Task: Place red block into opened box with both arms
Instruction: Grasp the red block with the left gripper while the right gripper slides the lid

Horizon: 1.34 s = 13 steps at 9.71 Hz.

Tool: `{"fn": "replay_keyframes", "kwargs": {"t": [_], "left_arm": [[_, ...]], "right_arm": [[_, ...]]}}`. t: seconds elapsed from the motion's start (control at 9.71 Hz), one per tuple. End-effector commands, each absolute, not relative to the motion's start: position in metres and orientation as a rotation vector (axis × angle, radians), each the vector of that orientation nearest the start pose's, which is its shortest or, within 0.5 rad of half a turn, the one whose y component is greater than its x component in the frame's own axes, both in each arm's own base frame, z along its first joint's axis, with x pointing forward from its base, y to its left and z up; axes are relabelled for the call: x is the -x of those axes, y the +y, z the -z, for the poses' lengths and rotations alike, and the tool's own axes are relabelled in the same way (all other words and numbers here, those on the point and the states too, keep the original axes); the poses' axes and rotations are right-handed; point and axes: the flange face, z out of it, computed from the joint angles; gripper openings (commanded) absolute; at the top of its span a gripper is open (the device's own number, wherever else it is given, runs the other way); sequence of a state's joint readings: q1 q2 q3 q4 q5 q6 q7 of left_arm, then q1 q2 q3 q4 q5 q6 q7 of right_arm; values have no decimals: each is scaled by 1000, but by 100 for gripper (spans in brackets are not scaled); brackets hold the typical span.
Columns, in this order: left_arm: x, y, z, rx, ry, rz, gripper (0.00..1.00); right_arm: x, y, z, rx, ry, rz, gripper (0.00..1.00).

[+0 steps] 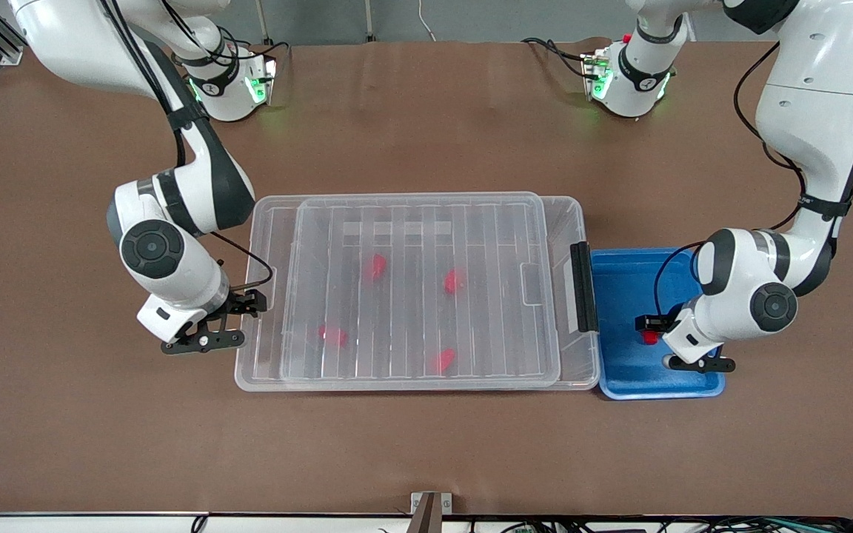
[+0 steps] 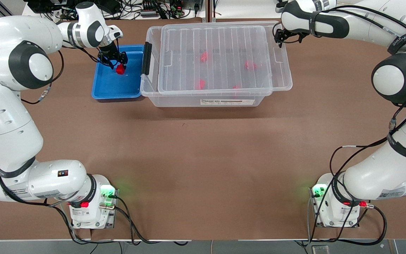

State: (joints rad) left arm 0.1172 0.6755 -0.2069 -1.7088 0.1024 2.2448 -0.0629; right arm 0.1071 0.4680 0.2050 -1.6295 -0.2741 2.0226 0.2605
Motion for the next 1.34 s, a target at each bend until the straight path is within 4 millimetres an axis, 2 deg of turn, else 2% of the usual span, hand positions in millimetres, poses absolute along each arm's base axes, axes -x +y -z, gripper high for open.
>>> {"fn": "replay_keyframes", "kwargs": {"t": [0.0,0.1,0.21,0.31,0.51,0.72,0.93,1.03,1.24], "left_arm": [[-659,-49,-176,3169,119,-217,36],[-659,-50,-174,3170,118,-222,15],[-660,-52,-180,3169,119,-207,3],[-665,-57,-196,3168,136,-176,1],[-668,-69,-267,3162,159,-105,0],[-664,-109,-323,3185,188,-43,0],[-648,-164,-364,3209,165,-47,0],[-639,-192,-377,3222,107,-51,0],[-622,-242,-380,3241,-12,-70,0]], "right_arm": [[-646,151,-349,3324,-322,-45,100],[-648,142,-349,3323,-324,-52,100],[-649,130,-348,3326,-330,-81,100],[-649,121,-348,3331,-333,-100,100],[-650,110,-347,3335,-351,-131,100],[-650,93,-347,3363,-379,-165,100],[-652,74,-348,3358,-405,-182,100],[-652,66,-347,3359,-401,-207,100],[-653,47,-348,3357,-437,-237,100]]}}
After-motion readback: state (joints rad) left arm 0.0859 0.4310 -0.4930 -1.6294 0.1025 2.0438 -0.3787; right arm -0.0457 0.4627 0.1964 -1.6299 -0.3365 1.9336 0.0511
